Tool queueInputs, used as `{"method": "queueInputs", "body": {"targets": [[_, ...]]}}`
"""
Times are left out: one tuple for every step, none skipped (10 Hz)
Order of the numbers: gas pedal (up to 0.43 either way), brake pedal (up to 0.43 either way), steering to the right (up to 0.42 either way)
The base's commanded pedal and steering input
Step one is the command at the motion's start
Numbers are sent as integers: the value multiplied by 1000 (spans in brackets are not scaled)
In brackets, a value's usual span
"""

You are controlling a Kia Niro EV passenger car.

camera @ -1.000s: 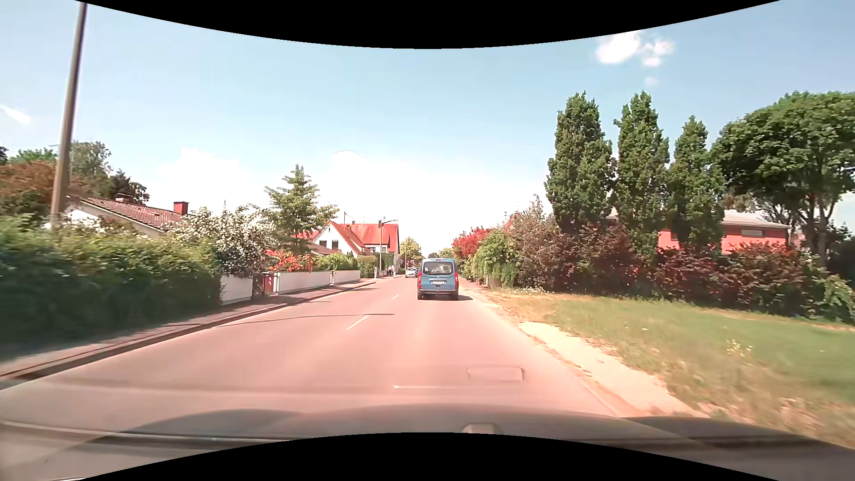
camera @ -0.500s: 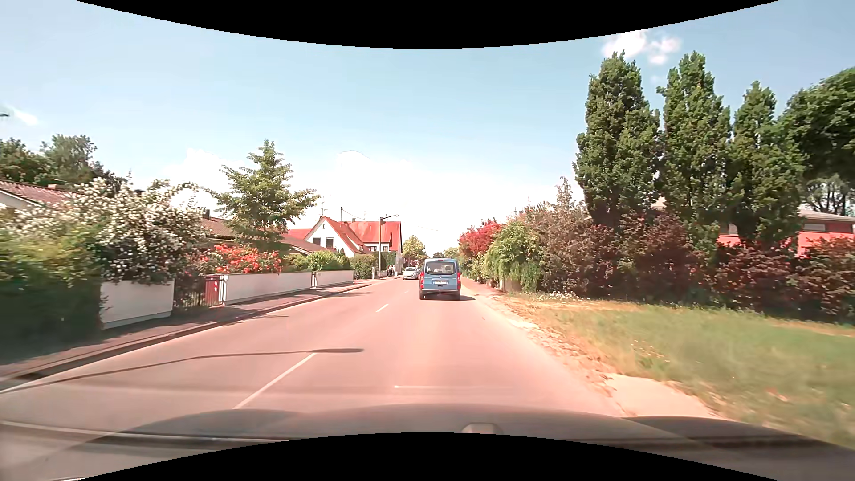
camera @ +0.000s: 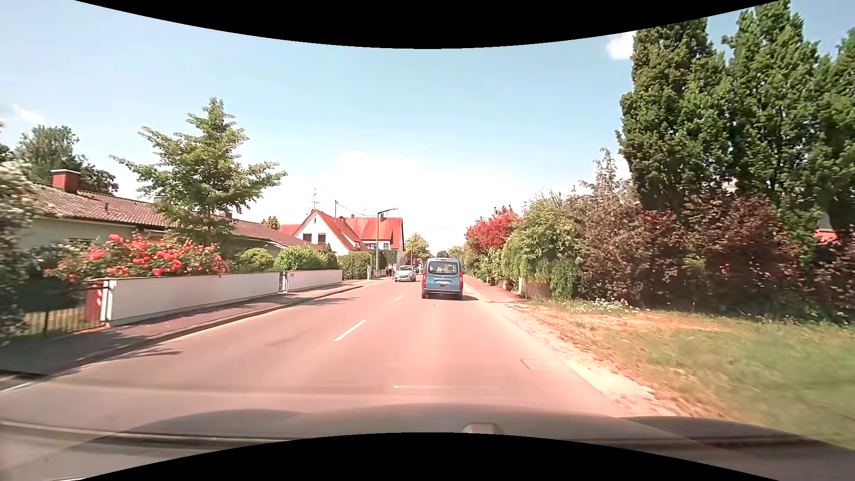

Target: Follow the waypoints while adhering to traffic rules and regulations

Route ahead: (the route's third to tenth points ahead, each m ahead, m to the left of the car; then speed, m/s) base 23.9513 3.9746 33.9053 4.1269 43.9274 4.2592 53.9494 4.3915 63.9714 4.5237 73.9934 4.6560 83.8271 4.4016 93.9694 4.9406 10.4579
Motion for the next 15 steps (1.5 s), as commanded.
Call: {"method": "queueInputs", "body": {"targets": [[110, 0, -4], [110, 0, -3], [110, 0, -2], [110, 0, -2], [110, 0, -3], [110, 0, -3], [110, 0, -2], [110, 0, -3], [118, 0, -2], [138, 0, -2], [138, 0, -3], [138, 0, -3], [138, 0, -2], [138, 0, -2], [138, 0, -2]]}}
